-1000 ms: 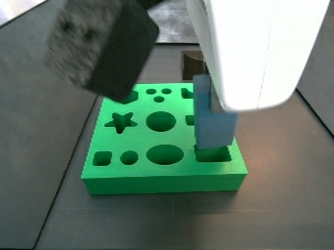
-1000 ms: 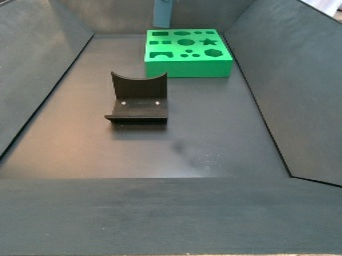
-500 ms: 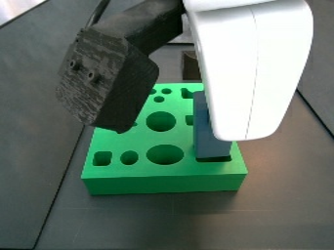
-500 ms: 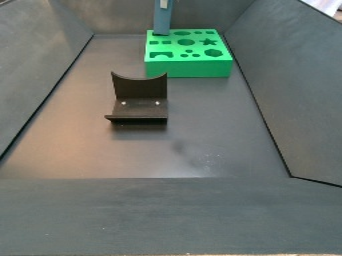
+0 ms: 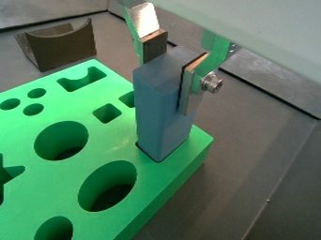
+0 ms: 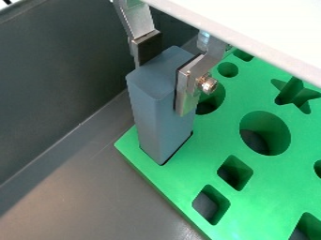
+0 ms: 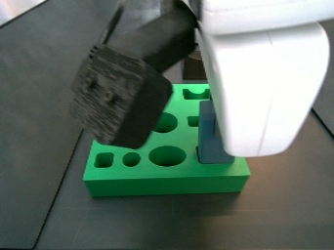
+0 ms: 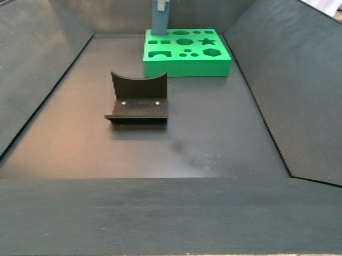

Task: Pick up the rectangle object. Move up. Move to above the board. Insert the rectangle object.
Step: Insert the rectangle object.

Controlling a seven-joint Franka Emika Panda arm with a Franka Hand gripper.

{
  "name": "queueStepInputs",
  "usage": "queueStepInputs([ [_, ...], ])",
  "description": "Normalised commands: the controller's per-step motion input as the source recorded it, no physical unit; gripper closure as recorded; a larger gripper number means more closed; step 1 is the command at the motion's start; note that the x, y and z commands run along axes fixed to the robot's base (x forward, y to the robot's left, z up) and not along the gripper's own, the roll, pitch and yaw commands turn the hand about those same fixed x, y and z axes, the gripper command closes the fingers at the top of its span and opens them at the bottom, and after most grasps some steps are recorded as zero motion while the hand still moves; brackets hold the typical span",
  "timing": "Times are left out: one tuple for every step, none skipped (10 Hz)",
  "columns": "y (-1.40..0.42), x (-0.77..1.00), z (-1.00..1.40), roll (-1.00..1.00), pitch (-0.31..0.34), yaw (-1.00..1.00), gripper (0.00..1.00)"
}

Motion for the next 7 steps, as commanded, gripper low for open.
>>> queueStepInputs([
  [0.00,0.21,-0.42,0.25,0.076,0.16,1.00],
  [0.00,0.31,-0.31,0.38,0.131,0.29,1.00],
  [-0.01,0.39,-0.15,0.46,0.166,0.30,1.00],
  [-0.01,0.59,-0.08,0.50,0.174,0.24,1.00],
  [0.00,0.74,-0.11,0.50,0.166,0.14,1.00],
  [0.03,0.87,-0.14,0.47,0.183,0.00,1.00],
  [0.05,0.95,-0.43,0.22,0.300,0.04,1.00],
])
